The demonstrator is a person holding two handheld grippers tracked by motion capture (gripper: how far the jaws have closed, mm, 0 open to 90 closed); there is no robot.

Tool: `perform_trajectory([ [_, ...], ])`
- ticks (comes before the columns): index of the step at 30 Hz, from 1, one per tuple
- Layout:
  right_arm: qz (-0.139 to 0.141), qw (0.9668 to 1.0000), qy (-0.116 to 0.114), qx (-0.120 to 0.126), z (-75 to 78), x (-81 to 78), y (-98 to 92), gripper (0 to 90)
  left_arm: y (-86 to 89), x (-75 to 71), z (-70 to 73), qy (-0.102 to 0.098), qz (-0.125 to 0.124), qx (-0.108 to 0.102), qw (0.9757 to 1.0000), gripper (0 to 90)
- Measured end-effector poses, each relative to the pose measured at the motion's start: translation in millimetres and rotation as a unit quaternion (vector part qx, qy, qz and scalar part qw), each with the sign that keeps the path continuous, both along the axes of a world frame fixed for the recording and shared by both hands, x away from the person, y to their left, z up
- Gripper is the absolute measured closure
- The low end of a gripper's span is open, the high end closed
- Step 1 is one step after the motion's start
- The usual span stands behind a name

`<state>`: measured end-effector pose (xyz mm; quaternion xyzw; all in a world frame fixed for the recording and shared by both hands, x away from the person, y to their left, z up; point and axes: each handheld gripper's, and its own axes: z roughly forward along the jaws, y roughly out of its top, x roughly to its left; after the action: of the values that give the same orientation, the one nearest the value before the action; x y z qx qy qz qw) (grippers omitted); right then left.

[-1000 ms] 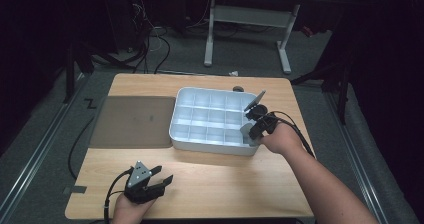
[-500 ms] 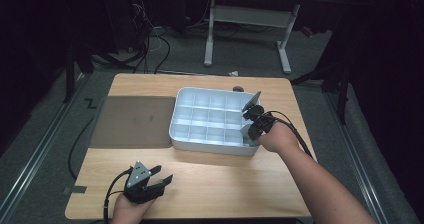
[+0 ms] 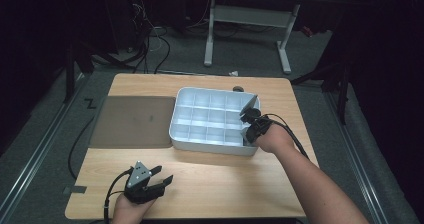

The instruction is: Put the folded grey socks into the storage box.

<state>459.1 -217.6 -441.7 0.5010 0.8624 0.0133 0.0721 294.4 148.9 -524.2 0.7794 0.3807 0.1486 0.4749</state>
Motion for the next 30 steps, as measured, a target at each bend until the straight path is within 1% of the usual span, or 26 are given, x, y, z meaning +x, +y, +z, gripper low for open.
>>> perform_trajectory([
  [3, 0.011, 0.9999, 0.004, 0.001, -2.8, 2.6, -1.3, 72.9, -0.3, 0.5, -0.8, 0.001, 0.0, 0.001, 1.0, 44.3],
  [4, 0.006, 1.0, 0.007, 0.002, -3.4, 2.8, -1.0, 72.9, -0.4, 0.5, -0.9, 0.001, 0.0, 0.002, 1.0, 44.3],
  [5, 0.013, 0.9999, 0.006, 0.001, -4.1, 3.8, -1.7, 72.9, -0.5, 0.5, -0.9, 0.001, 0.0, 0.002, 1.0, 44.3],
  [7, 0.014, 0.9998, 0.012, -0.001, -5.7, 4.6, -1.1, 72.9, -0.8, 0.4, -1.0, 0.001, -0.001, 0.002, 1.0, 44.3],
  [8, 0.011, 0.9998, 0.015, -0.002, -6.9, 4.8, -0.4, 72.9, -0.8, 0.4, -1.0, 0.001, -0.001, 0.002, 1.0, 44.3],
  [13, 0.017, 0.9993, 0.029, -0.012, -15.6, 7.8, 2.6, 72.7, 0.5, 0.7, -0.6, 0.001, 0.001, -0.001, 1.0, 44.3],
  [14, 0.021, 0.9993, 0.028, -0.016, -16.5, 8.7, 2.9, 72.7, 0.7, 0.7, -0.6, 0.002, 0.001, -0.001, 1.0, 44.4],
  [15, 0.02, 0.9992, 0.031, -0.015, -16.4, 9.1, 2.9, 72.7, 0.5, 0.9, -0.8, 0.001, 0.002, -0.001, 1.0, 44.4],
  [16, 0.025, 0.9991, 0.031, -0.016, -16.3, 9.5, 2.6, 72.5, 0.3, 1.1, -1.1, 0.001, 0.002, 0.0, 1.0, 44.4],
  [19, 0.024, 0.999, 0.035, -0.013, -16.0, 9.9, 2.5, 69.0, -0.1, 1.1, -1.1, 0.002, 0.001, 0.0, 1.0, 44.4],
  [22, 0.014, 0.9991, 0.041, -0.005, -13.4, 10.4, 1.7, 61.8, 0.1, 1.3, -0.8, 0.002, 0.001, -0.001, 1.0, 44.4],
  [24, 0.019, 0.9991, 0.037, -0.002, -9.0, 9.9, 0.9, 60.9, 0.6, 1.4, -0.7, 0.003, 0.001, -0.002, 1.0, 44.4],
  [29, 0.02, 0.9994, 0.027, 0.003, 3.3, 8.8, -2.0, 58.9, 1.3, 1.0, -0.1, 0.002, 0.002, -0.003, 1.0, 44.4],
  [30, 0.007, 0.9995, 0.03, 0.004, 6.3, 7.3, -0.6, 59.1, 1.4, 1.0, -0.2, 0.003, 0.002, -0.003, 1.0, 44.4],
])
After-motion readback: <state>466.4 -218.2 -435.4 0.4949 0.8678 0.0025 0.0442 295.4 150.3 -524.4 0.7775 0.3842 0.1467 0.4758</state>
